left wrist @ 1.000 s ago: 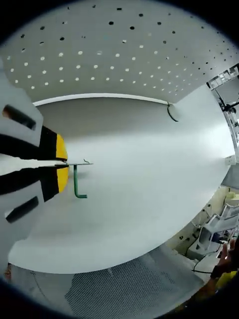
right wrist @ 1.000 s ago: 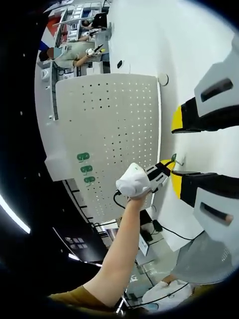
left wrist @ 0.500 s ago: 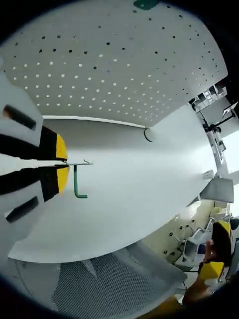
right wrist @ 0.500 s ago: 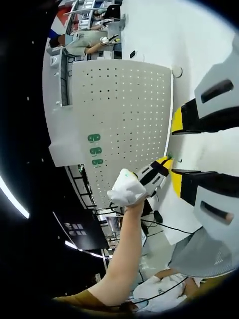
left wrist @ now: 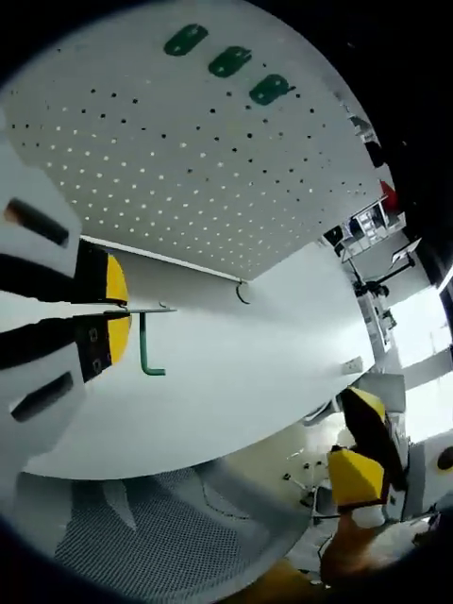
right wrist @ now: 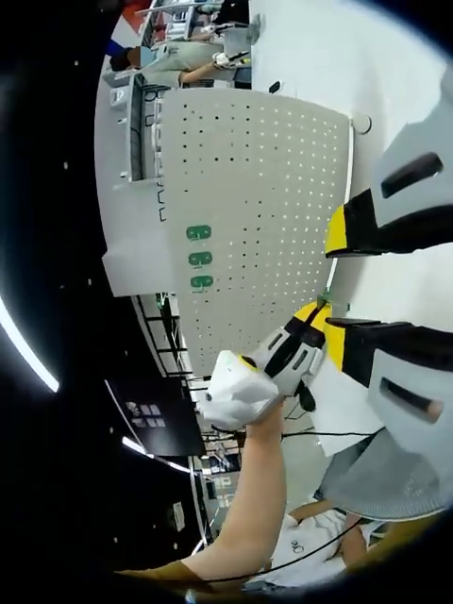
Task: Insert the hook assembly into the mounting plate slot until the hook locks in place.
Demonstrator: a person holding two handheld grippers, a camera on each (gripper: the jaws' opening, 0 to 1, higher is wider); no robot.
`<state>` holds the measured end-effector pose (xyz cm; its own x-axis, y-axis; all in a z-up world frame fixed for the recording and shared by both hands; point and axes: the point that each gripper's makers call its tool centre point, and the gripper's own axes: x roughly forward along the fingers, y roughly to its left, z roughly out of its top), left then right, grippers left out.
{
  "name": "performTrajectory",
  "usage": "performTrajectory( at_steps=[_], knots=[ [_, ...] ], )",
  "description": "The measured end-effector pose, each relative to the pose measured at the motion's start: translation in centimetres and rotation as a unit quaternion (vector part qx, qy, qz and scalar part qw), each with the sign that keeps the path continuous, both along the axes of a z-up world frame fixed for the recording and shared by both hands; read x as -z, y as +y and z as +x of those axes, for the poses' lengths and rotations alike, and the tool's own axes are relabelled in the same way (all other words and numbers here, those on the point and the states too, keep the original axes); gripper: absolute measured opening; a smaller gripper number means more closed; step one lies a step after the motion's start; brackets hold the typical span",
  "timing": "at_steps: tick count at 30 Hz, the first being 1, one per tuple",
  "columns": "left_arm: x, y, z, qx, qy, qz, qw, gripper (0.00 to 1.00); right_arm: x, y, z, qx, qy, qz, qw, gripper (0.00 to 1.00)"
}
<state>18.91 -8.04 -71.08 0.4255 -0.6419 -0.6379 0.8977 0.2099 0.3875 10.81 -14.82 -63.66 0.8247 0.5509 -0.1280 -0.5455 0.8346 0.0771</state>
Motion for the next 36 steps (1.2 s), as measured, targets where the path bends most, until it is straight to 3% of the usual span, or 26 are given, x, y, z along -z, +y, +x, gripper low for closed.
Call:
performTrajectory(
  at_steps=[2,11,22,26,29,31,34,36],
  knots=[
    [-1.1,0.0,0.0,-0.012,-0.006,-0.026,0.9996,0.03,-0.2,0.5,0.1,-0.006,-0.002,-0.002,1.0000,0.22],
    [-4.2,0.5,-0.2,-0.034,-0.032,-0.081,0.9956,0.03,-1.5,2.5,0.8,-0.030,-0.014,-0.009,0.9994,0.20],
    [-8.5,-0.4,-1.3,-0.057,-0.037,-0.189,0.9796,0.03,-3.2,3.3,1.2,-0.040,-0.030,-0.012,0.9987,0.18],
    [-9.0,-0.7,-1.5,-0.060,-0.022,-0.217,0.9741,0.03,-3.7,3.5,1.2,-0.040,-0.035,-0.011,0.9985,0.17],
    [-9.3,-1.1,-1.6,-0.067,0.008,-0.259,0.9635,0.03,-3.8,3.6,1.3,-0.039,-0.035,-0.012,0.9985,0.17],
    [-9.8,-1.1,-1.6,-0.075,0.029,-0.301,0.9503,0.03,-3.9,3.6,1.4,-0.038,-0.035,-0.010,0.9986,0.17],
    [-10.0,-1.1,-1.5,-0.084,0.051,-0.335,0.9370,0.03,-4.4,3.5,1.4,-0.030,-0.042,-0.006,0.9986,0.16],
    [-9.7,-1.0,-1.5,-0.086,0.054,-0.337,0.9360,0.03,-4.6,3.5,1.4,-0.029,-0.043,-0.004,0.9986,0.16]
  ],
)
